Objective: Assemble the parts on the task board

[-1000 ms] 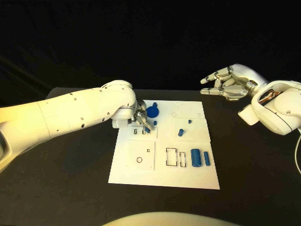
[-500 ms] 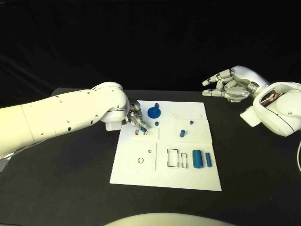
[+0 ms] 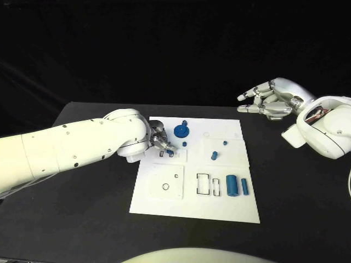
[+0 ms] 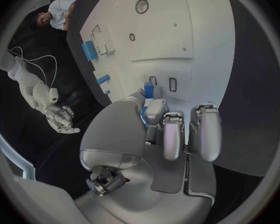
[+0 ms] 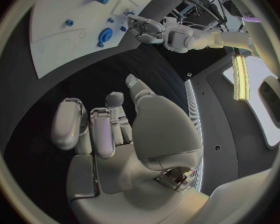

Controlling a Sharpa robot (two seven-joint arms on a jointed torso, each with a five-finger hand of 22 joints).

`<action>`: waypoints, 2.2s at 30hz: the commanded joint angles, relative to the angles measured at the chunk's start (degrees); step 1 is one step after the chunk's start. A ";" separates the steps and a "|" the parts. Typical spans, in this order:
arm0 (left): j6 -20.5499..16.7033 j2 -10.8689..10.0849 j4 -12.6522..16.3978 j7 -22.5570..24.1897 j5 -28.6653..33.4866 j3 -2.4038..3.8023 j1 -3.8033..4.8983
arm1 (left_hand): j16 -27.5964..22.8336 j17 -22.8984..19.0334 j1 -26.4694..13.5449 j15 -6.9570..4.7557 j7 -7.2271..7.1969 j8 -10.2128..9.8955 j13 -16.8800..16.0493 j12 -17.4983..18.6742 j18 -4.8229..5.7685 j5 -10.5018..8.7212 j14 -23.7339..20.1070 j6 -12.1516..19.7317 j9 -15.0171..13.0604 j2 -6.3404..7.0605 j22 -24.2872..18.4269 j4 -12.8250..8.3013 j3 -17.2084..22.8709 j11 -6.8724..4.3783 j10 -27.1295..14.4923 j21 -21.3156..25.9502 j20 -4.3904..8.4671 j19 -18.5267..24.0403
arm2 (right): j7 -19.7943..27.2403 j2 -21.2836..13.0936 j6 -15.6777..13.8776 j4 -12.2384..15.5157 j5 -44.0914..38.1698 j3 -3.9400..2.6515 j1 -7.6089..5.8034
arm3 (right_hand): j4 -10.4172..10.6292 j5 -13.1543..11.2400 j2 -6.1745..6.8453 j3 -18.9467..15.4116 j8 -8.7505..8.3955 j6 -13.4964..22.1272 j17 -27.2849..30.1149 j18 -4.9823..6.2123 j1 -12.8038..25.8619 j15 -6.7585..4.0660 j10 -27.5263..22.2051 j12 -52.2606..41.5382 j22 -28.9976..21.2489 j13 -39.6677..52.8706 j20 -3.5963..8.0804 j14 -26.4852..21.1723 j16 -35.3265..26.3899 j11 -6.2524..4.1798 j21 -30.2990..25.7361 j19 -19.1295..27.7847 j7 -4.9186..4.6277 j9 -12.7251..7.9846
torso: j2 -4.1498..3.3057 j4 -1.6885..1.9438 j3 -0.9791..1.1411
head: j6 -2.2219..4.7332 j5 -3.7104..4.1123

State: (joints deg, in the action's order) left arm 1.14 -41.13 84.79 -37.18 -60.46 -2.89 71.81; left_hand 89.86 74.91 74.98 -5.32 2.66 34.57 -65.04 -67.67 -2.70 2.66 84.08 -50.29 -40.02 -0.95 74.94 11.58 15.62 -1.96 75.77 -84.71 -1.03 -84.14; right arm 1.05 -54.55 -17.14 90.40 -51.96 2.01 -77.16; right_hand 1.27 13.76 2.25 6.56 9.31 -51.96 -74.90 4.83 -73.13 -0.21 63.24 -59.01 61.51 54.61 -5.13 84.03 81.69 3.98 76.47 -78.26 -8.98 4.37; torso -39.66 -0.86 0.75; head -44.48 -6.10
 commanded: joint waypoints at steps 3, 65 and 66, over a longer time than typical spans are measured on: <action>-1.59 0.02 0.34 0.87 -3.18 0.00 -0.49 | 0.14 15.09 0.07 -0.11 -0.67 0.29 -0.03 -0.31 0.92 0.07 5.92 -1.17 0.00 0.47 6.77 -6.35 6.80 -0.10 0.40 -0.22 0.22 -2.65 | 0.02 0.04 0.62 -0.08 -0.16 0.05 0.04 | 0.17 0.28 -0.25 -0.27 0.25 -0.40 -0.73 0.60 0.21 -0.37 -0.12 0.06 0.00 0.07 -0.17 2.79 -0.30 0.01 -0.24 0.38 -0.02 -0.05 | -0.05 0.03 -0.02 | -0.09 0.03; 7.41 3.58 -4.40 0.08 -1.72 -0.28 -1.10 | 0.14 15.09 -10.33 -0.58 -1.47 2.22 -1.52 -1.84 0.99 0.05 5.92 -4.02 -2.19 3.20 7.29 0.12 5.50 -0.69 2.03 -0.41 0.59 -2.83 | -0.09 0.53 1.36 -0.21 -0.06 0.17 0.23 | 0.28 0.41 -0.48 -0.35 0.53 -0.57 -0.49 0.62 -0.05 -0.44 0.10 -0.13 -0.11 0.09 -0.13 2.75 -0.53 -0.09 -0.35 0.39 0.07 -0.04 | -0.06 -0.01 0.02 | -0.98 0.35; 7.46 3.64 -4.47 0.07 -1.73 -0.30 -1.10 | 0.14 15.09 -10.44 -0.60 -1.50 2.25 -1.53 -1.85 1.00 0.05 5.92 -4.06 -2.22 3.22 7.34 0.18 5.41 -0.71 2.05 -0.44 0.61 -2.86 | -0.11 0.53 1.44 -0.21 -0.06 0.17 0.23 | 0.26 0.41 -0.47 -0.35 0.53 -0.57 -0.45 0.62 -0.07 -0.45 0.09 -0.12 -0.13 0.07 -0.13 2.74 -0.56 -0.09 -0.36 0.39 0.07 -0.04 | -0.07 -0.01 0.02 | -1.01 0.39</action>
State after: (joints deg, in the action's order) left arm 5.93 -37.76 80.30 -37.01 -62.79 -2.88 71.10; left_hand 89.86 74.93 65.11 -5.53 1.10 37.06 -66.48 -69.42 -2.69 2.42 83.87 -54.30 -42.27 2.27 74.91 11.36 21.05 -2.67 77.30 -84.92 -0.83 -83.93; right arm 1.11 -54.04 -16.63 90.16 -51.89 2.19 -76.96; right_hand 1.42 13.97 2.27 6.41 9.52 -52.13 -74.91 4.83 -73.15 -0.21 63.33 -59.01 61.43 54.73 -5.14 84.03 81.37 4.07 76.47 -78.26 -8.80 4.37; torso -39.74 -0.84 0.76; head -45.44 -5.71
